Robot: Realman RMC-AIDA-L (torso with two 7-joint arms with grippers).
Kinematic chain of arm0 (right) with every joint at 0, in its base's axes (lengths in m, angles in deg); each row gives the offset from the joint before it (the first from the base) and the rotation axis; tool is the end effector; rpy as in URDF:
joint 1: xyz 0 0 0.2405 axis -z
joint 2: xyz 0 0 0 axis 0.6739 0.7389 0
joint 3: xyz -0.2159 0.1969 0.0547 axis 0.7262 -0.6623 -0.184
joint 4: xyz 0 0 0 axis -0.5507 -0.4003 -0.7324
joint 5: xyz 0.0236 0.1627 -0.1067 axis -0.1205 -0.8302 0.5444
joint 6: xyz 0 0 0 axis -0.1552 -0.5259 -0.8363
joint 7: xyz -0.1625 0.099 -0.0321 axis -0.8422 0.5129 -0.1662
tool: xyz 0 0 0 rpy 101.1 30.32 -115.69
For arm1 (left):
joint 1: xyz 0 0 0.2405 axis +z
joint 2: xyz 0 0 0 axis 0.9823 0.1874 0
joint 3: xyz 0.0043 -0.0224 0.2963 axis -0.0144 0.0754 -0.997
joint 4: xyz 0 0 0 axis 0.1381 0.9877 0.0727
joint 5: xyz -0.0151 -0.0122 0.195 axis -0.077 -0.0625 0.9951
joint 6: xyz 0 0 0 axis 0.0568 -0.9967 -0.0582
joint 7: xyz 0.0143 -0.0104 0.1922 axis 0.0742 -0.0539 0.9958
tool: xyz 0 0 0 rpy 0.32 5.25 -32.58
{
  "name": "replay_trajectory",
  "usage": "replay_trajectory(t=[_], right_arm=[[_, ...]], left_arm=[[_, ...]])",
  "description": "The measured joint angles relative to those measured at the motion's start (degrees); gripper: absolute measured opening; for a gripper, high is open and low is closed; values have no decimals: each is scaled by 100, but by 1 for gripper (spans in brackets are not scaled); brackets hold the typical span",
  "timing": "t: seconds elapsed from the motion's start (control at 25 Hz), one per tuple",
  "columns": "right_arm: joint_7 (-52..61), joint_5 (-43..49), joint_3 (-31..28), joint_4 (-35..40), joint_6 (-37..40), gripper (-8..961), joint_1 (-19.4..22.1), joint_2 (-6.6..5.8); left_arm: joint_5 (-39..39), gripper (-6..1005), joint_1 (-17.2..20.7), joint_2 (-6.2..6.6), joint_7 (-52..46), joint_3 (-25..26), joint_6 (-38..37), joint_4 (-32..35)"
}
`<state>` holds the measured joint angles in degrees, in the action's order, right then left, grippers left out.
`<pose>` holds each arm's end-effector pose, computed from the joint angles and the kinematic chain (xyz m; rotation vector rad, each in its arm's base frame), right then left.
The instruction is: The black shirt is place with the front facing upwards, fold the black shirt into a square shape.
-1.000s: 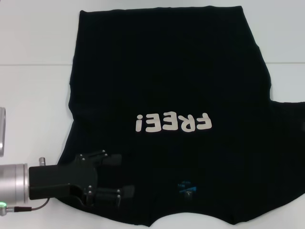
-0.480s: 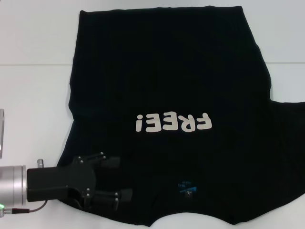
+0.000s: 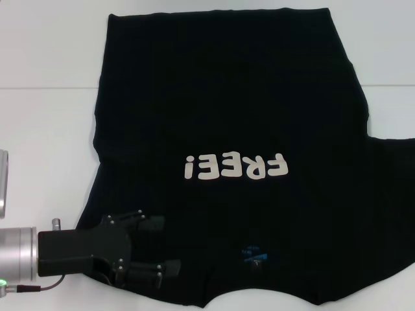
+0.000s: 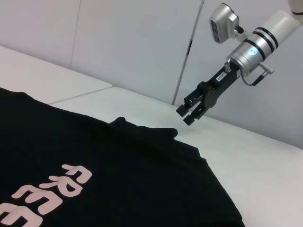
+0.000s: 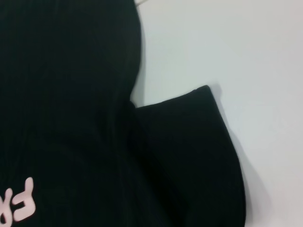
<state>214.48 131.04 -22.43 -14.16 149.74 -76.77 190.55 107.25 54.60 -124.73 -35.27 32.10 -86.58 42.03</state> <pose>0.3859 0.3894 0.0670 -1.7346 1.8666 0.1319 -0.2879 0.2989 -0.0794 -2.8263 -0.5793 -0.6990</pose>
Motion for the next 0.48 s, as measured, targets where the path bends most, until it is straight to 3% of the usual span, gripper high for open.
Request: replay_trajectory(t=[0.48], right_arm=[[-44,6,364,-891,-965,913,-224,-48]], left_arm=[[0,949,-26,-44,5,11,49,0]])
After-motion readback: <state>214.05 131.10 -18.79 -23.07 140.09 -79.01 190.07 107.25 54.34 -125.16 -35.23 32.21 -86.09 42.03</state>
